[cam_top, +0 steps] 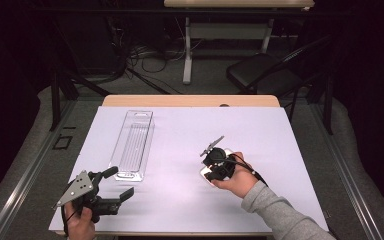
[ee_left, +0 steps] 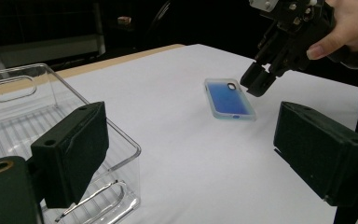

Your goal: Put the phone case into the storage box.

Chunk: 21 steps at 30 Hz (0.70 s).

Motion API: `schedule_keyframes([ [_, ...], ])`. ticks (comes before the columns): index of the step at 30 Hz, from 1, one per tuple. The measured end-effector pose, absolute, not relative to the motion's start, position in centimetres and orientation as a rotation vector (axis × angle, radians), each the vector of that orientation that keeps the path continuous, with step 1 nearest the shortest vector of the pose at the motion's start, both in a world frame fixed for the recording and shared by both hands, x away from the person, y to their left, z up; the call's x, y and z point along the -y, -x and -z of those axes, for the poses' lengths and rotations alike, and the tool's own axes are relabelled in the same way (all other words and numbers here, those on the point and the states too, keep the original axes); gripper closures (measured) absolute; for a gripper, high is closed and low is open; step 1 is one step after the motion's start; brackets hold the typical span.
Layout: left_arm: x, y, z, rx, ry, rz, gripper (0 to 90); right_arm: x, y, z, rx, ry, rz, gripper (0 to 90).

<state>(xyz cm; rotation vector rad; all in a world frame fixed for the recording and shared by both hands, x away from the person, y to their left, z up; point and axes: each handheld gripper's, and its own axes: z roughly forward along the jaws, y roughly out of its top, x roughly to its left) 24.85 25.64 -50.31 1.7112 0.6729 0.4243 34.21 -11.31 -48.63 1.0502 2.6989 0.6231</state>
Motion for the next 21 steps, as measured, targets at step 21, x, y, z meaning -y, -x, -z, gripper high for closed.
schedule_keyframes([
  [21, -25.7, -24.9, 50.3, -0.676, -1.715, -0.422, 10.5, 10.8, -34.9, 50.4, -2.731, -1.256, -0.517, 68.7],
])
